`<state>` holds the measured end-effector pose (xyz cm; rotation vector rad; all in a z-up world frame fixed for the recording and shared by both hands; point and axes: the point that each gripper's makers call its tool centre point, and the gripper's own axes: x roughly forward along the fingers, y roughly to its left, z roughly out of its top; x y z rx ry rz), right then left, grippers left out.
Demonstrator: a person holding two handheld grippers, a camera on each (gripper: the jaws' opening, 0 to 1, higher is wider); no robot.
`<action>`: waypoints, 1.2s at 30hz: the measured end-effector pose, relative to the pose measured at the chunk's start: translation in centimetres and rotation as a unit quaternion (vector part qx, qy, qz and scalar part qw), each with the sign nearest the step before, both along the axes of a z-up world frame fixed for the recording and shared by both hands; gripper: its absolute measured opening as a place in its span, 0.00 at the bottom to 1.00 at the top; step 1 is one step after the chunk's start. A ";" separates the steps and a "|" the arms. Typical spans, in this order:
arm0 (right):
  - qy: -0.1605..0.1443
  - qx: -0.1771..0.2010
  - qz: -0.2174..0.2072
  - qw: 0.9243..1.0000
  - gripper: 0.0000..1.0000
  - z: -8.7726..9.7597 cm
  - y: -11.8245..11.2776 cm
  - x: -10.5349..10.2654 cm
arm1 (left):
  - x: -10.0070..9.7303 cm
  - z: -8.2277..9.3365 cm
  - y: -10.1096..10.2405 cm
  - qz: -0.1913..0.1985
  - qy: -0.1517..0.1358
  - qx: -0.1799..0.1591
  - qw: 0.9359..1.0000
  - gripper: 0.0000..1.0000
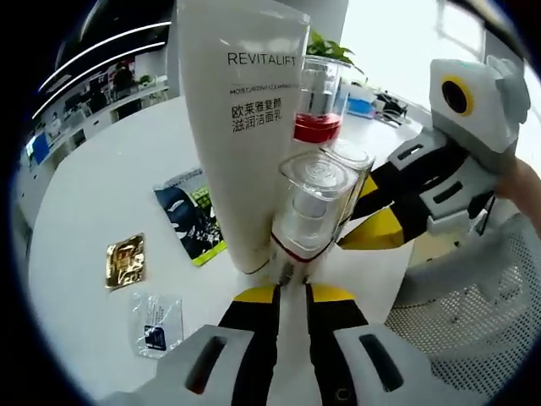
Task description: Arrange the skincare products in the storage area until every visible bottle or jar stands upright without overlapping.
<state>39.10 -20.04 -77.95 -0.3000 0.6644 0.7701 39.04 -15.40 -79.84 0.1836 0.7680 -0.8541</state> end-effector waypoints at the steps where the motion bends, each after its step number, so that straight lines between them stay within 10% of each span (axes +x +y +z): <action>1: 0.001 0.001 -0.001 1.000 0.12 0.0 0.0 0.0 | 0.0 0.0 0.0 0.000 0.001 0.000 1.000 0.08; 36: -0.011 0.005 -0.009 1.000 0.22 2.7 -0.3 -1.2 | -1.2 2.4 2.6 -0.054 -0.034 0.020 0.998 0.18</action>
